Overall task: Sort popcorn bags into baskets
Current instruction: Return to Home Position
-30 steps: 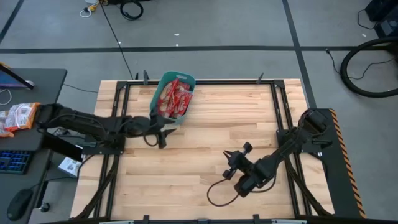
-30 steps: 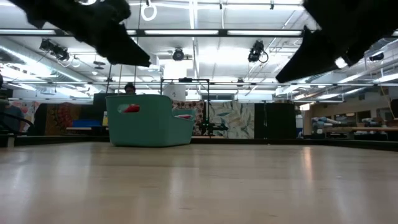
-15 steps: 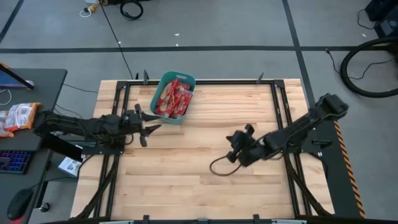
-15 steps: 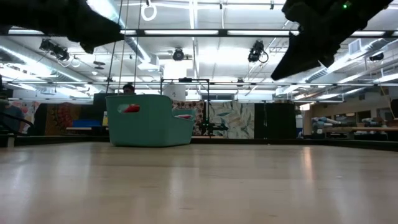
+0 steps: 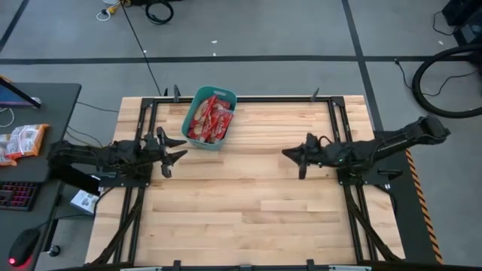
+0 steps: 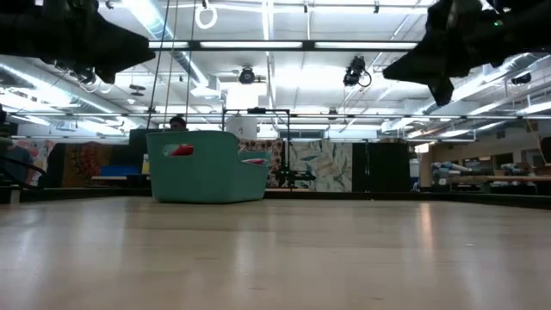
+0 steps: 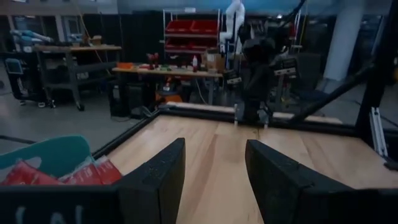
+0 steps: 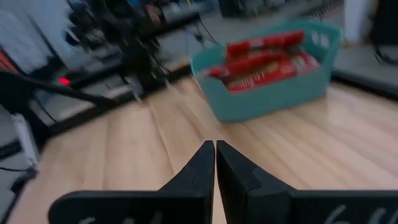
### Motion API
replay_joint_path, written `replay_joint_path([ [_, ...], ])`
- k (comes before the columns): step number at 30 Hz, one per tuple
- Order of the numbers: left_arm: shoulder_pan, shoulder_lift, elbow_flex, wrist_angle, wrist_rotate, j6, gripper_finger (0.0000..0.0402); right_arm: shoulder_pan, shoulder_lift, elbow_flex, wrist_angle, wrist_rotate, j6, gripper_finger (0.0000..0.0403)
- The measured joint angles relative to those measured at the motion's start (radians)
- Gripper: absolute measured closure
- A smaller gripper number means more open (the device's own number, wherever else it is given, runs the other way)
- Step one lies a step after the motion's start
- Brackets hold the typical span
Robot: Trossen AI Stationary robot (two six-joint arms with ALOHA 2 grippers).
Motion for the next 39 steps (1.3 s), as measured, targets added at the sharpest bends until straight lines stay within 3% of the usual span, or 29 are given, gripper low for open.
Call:
replay_joint_path([
  [6, 0.0, -0.069, 0.0, -0.061, -0.008, -0.003, 0.023, -0.07, -0.141, -0.105, 0.145, -0.104, -0.115, 0.0382],
  [16, 0.0, -0.136, -0.017, -0.106, -0.015, -0.003, 0.023, -0.166, -0.366, -0.152, 0.063, -0.232, -0.181, 0.0382],
  [25, 0.0, -0.213, -0.03, -0.172, -0.055, 0.001, 0.023, -0.172, -0.566, -0.152, -0.122, -0.212, -0.183, 0.0382],
  [39, 0.0, -0.227, -0.112, -0.134, 0.0, -0.023, 0.023, -0.172, -0.603, -0.338, 0.117, -0.175, -0.19, 0.0382],
])
